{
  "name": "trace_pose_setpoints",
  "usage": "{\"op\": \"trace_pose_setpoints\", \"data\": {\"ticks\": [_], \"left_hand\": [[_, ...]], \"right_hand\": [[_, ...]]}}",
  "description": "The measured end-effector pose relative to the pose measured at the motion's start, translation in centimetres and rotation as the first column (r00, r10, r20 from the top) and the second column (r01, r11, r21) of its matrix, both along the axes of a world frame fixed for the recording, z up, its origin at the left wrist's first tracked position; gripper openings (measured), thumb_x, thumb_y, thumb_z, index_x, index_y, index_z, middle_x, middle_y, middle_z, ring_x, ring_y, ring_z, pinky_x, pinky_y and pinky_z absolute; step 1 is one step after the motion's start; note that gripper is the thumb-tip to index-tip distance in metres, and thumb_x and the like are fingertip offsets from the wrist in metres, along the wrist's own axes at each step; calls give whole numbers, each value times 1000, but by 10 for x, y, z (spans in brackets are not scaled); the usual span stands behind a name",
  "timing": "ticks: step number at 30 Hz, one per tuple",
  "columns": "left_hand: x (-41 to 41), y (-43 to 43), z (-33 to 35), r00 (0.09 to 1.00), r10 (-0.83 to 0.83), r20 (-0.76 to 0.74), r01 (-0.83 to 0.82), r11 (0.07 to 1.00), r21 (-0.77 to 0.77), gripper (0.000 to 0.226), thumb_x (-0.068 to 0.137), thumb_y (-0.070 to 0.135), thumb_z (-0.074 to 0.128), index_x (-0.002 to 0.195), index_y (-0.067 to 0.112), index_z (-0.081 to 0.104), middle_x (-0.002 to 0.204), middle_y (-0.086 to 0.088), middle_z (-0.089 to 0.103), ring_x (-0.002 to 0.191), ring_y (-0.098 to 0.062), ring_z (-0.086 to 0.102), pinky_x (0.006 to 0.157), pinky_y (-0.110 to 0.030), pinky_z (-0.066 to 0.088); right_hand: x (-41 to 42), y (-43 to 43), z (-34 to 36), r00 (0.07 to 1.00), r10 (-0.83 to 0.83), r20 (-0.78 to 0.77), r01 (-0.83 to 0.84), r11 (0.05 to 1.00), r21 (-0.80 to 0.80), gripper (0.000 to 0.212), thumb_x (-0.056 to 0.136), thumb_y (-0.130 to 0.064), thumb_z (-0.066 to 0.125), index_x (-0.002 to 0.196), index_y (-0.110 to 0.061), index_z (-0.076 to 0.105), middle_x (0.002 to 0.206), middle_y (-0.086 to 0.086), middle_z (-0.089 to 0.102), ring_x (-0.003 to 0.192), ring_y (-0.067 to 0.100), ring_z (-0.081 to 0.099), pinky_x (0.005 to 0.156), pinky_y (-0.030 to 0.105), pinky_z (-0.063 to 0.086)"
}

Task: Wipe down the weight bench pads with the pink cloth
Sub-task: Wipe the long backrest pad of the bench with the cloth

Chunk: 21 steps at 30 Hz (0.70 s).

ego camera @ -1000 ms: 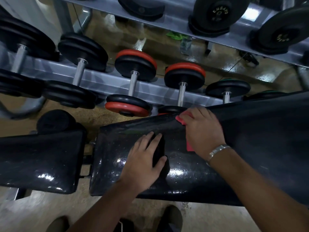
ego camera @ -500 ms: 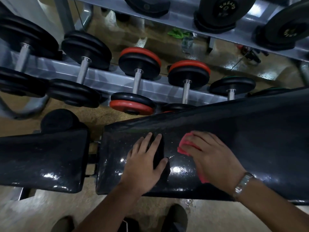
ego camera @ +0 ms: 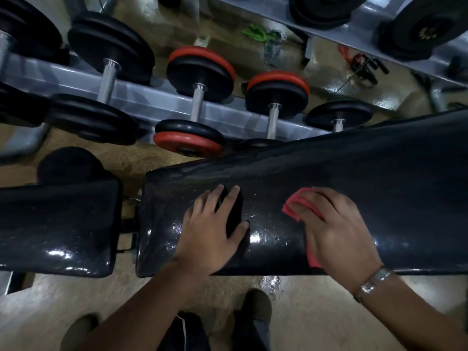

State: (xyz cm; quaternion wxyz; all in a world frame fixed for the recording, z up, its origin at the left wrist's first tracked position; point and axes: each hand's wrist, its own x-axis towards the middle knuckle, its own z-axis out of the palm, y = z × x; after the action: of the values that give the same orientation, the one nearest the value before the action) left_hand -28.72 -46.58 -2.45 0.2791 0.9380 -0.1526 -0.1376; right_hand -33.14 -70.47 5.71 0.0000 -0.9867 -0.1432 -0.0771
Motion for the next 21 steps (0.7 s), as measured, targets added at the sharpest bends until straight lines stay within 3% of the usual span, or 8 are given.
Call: {"op": "trace_pose_setpoints", "data": {"ticks": [2, 5, 7, 12, 18, 21], "left_hand": [[0, 0, 0, 1000, -2, 3, 2, 1000, 7, 75, 94, 66, 38, 158, 40, 8, 163, 7, 18, 148, -20, 18, 118, -45, 27], [1, 1, -2, 1000, -9, 17, 8, 1000, 19, 76, 92, 68, 38, 157, 41, 9, 162, 7, 21, 147, -20, 21, 116, -45, 28], [0, 1, -2, 1000, -8, 19, 8, 1000, 30, 76, 91, 69, 37, 157, 42, 8, 162, 7, 21, 146, -20, 21, 116, -46, 28], [-2, -1, -4, 999, 0, 35, -2, 999, 50, 77, 88, 71, 28, 157, 42, 8, 161, 6, 23, 145, -20, 23, 113, -49, 30], [2, 3, -2, 999, -36, 9, 36, 998, 60, 77, 90, 73, 31, 157, 44, 5, 163, 8, 20, 146, -20, 21, 114, -49, 31], [3, 3, 1, 999, -37, -11, 37, 998, 53, 77, 92, 70, 36, 156, 44, 5, 163, 9, 18, 147, -20, 20, 114, -49, 31]], "right_hand": [[-5, 10, -3, 999, -25, 37, 26, 999, -24, 35, 91, -10, 51, 117, -16, 73, 123, 3, 68, 120, 34, 58, 105, 47, 43], [-21, 6, -3, 986, 160, -46, -164, 982, -97, 39, 88, -12, 54, 121, -21, 71, 129, -1, 66, 125, 29, 54, 111, 48, 37], [-23, -4, 3, 973, 223, -64, -229, 964, -136, 38, 87, -16, 56, 121, -25, 71, 129, -5, 66, 124, 27, 53, 107, 45, 35], [-17, 9, -2, 999, -3, 48, 5, 999, -53, 32, 87, -12, 62, 115, -22, 73, 124, -2, 68, 115, 31, 54, 95, 44, 42], [-29, -9, -4, 944, 313, -105, -322, 943, -84, 35, 93, -14, 48, 117, -24, 72, 127, -5, 67, 119, 26, 52, 102, 40, 39], [-24, -5, 1, 989, 143, -40, -144, 988, -47, 35, 83, -12, 62, 113, -26, 73, 124, -7, 67, 118, 26, 52, 99, 41, 41]]}}
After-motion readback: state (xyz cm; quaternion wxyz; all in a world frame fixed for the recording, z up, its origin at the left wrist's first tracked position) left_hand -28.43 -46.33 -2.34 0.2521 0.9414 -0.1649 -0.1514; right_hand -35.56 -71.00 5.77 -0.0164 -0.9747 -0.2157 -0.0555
